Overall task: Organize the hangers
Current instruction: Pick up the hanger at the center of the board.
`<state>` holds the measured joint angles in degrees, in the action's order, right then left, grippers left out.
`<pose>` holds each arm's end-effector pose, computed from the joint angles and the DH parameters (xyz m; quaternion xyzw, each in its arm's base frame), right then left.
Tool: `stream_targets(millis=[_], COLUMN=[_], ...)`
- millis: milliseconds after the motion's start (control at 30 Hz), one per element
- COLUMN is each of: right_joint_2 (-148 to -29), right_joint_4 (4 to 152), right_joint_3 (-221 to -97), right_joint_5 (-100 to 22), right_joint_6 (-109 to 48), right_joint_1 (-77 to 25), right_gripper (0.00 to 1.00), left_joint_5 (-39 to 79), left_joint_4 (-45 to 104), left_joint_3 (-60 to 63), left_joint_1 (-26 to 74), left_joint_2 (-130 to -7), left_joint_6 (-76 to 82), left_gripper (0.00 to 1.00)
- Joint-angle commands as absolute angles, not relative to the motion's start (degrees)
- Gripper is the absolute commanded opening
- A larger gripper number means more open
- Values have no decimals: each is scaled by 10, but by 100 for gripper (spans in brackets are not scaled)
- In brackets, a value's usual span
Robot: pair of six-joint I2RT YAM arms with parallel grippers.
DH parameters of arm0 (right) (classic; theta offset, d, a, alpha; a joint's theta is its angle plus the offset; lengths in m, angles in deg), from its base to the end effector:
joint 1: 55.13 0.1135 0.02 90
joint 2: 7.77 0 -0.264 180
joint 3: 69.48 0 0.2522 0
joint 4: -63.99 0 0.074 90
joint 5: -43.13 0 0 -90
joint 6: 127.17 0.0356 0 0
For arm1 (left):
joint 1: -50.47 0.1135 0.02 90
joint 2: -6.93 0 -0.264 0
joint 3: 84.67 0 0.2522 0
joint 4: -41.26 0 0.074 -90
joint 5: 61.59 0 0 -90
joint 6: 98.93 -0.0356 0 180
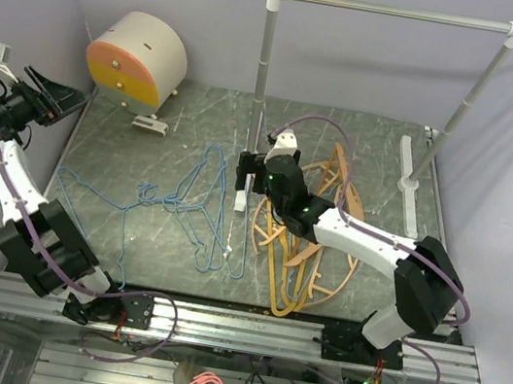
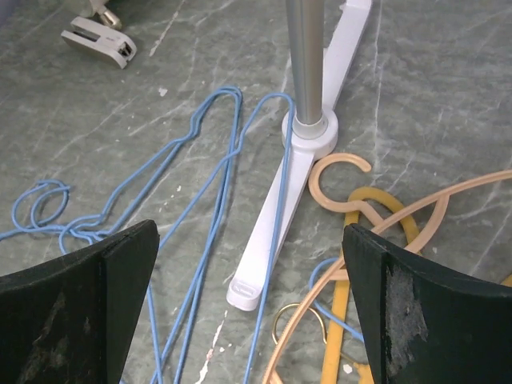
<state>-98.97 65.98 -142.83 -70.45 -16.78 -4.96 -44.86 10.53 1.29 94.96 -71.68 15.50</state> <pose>0.2453 0.2719 0.2639 -0.0924 0.8044 0.1884 0.5558 0.2346 0.1826 0.3711 -0.1093 0.7384 -0.4143 0.5208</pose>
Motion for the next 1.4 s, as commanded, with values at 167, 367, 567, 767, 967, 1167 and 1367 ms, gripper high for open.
stream_targets(millis=[167, 367, 567, 767, 967, 1167, 1367], right_joint_2=[-954, -931, -910, -895, -887, -894, -874], right_joint_4=[612, 616, 615, 599, 586, 680, 658], right_joint_3=[-1398, -1397, -1378, -1359, -1369, -1402, -1382], right_joint_5=[-658, -651, -646, -631, -512, -362, -320], right_joint_6=[-182, -203, -206, -193, -224, -336, -320], right_joint_1=[-39, -38, -38, -39, -38, -21, -17], right_gripper=[100, 100, 100, 100, 100, 100, 100], left_joint_5=[-612, -626, -626, -624, -579, -562, -624], left_joint_4=[1239, 1261, 1260, 1262, 1151, 1154, 1235], left_joint_3=[-88, -67, -57, 63, 252, 237, 500], left_joint_1=[957, 949, 839, 782, 780, 787, 745], left_joint_2=[-777, -824, -768, -712, -729, -789, -888], left_joint_6=[1028, 1068, 1095, 1142, 1046, 1076, 1257], left_gripper=[97, 97, 97, 97, 97, 97, 97])
